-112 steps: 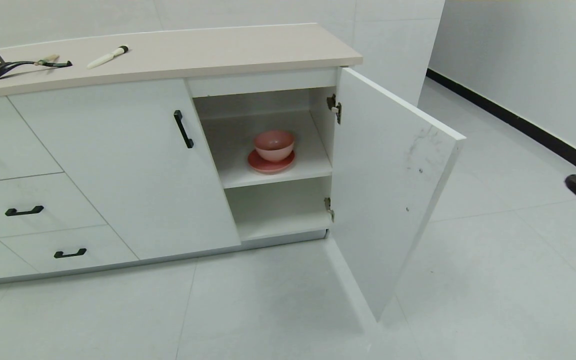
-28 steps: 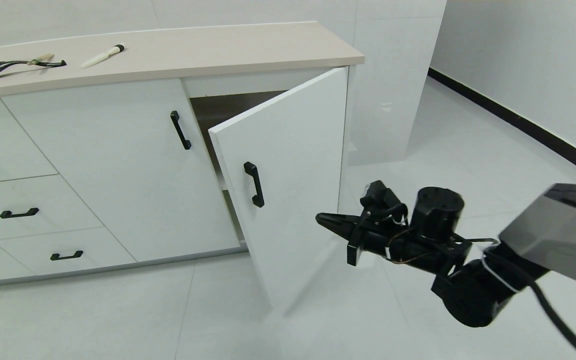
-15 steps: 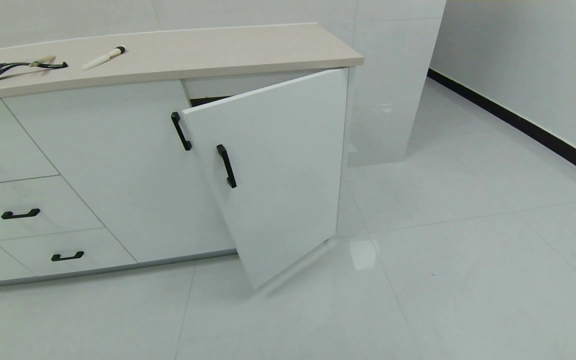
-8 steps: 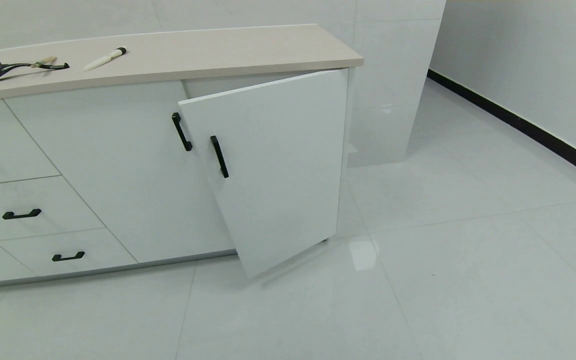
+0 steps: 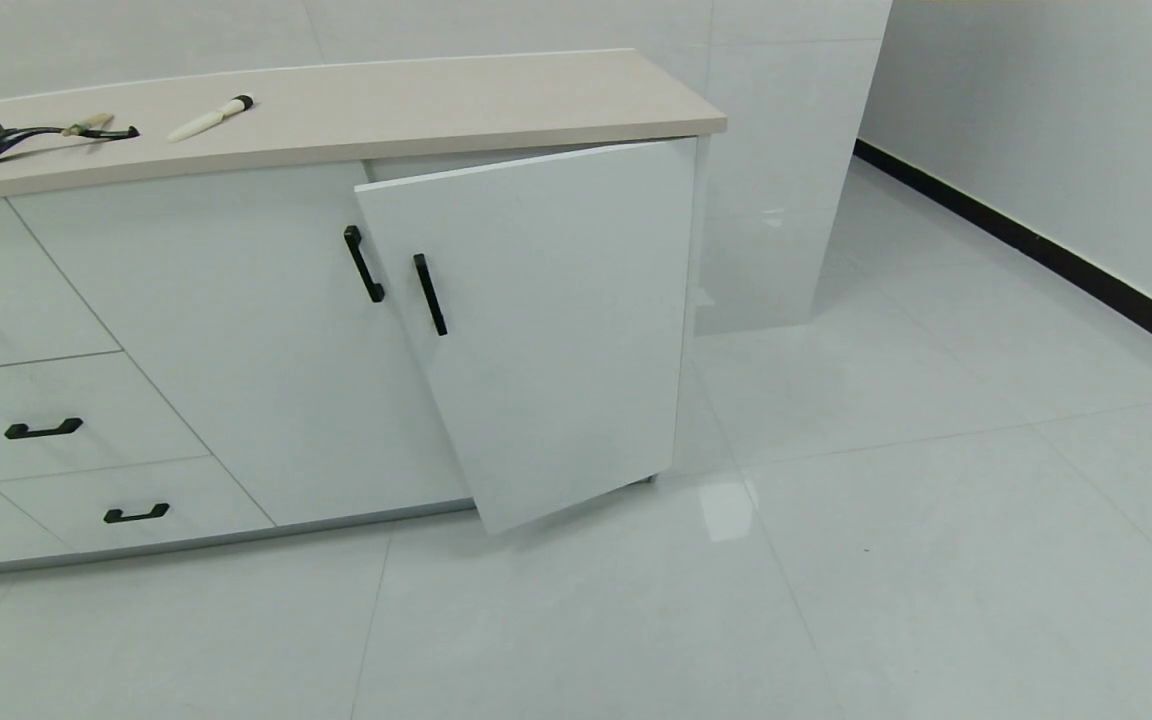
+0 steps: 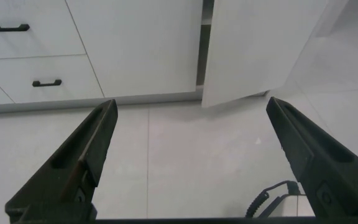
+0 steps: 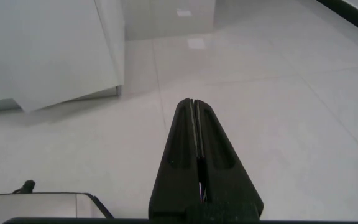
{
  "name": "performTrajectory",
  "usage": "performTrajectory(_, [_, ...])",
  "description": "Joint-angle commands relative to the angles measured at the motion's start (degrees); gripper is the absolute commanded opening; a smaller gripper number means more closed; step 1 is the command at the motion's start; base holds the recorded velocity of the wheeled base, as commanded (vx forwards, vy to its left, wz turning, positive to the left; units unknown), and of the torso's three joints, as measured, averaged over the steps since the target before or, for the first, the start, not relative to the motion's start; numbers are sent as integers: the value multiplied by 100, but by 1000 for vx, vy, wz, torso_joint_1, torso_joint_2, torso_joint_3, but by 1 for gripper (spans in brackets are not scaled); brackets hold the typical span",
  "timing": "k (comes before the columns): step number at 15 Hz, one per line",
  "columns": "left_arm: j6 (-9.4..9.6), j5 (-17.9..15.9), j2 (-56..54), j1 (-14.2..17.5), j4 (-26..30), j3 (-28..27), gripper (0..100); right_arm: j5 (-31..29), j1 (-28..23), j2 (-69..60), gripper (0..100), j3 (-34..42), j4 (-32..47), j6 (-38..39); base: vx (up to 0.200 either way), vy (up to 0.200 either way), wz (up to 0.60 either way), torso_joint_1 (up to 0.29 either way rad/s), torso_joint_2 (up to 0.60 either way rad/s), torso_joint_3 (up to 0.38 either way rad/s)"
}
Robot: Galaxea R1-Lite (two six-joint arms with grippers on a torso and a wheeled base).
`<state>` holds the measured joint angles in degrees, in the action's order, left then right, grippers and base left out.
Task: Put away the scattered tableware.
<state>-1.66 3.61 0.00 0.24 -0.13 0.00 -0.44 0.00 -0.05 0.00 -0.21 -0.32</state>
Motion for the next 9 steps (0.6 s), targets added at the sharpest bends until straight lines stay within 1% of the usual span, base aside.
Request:
performTrajectory(1, [8, 0, 0, 2, 5, 0, 100, 26, 0, 5, 0, 0, 30, 5, 0, 200, 0, 7, -2, 2])
performTrajectory(4, [-1, 0, 0, 2, 5, 0, 100, 53, 0, 5, 0, 0, 30, -30, 0, 200, 0, -1, -2, -1])
performTrajectory(5, [-1, 0, 0, 2, 5, 0, 100, 53, 0, 5, 0, 0, 30, -30, 200, 200, 0, 2, -2, 2])
performTrajectory(9, [8, 0, 0, 2, 5, 0, 100, 44, 0, 5, 0, 0, 30, -12, 200, 0, 0, 0, 1, 6])
